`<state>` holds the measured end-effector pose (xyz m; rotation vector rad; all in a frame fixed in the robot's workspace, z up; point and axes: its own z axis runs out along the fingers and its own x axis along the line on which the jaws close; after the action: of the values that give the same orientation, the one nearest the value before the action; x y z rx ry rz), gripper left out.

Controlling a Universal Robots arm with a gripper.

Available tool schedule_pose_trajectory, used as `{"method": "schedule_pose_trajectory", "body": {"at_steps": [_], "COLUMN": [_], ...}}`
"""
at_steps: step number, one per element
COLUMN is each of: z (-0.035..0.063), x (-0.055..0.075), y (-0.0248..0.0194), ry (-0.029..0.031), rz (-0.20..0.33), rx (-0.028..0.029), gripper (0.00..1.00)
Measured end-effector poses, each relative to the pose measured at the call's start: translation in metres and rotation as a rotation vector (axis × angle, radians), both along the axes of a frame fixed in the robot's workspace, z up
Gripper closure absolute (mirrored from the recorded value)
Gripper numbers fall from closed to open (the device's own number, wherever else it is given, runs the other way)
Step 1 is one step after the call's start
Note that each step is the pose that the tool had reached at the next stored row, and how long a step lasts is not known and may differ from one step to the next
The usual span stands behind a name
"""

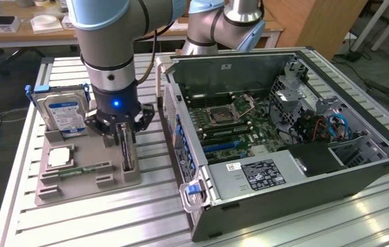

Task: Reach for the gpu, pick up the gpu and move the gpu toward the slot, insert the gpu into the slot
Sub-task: 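Pick up the gpu and move the gpu toward the slot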

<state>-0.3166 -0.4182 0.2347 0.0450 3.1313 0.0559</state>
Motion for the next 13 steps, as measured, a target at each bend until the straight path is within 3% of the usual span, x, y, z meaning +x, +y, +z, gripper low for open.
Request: {"method": "schedule_pose_trajectory", "body": {"at_steps": [1,4,13], "z": [0.0000,0.0001,0.0000], "x": [0.0000,0.0000,0.0000], "y": [0.0000,0.0000,0.0000], "ry": [0.0001,0.0002,0.0001], "rz": [0.000,0.000,0.000], "rx": [0.0000,-0.0001,0.0000], "gripper": [0.55,0.73,0.74]}}
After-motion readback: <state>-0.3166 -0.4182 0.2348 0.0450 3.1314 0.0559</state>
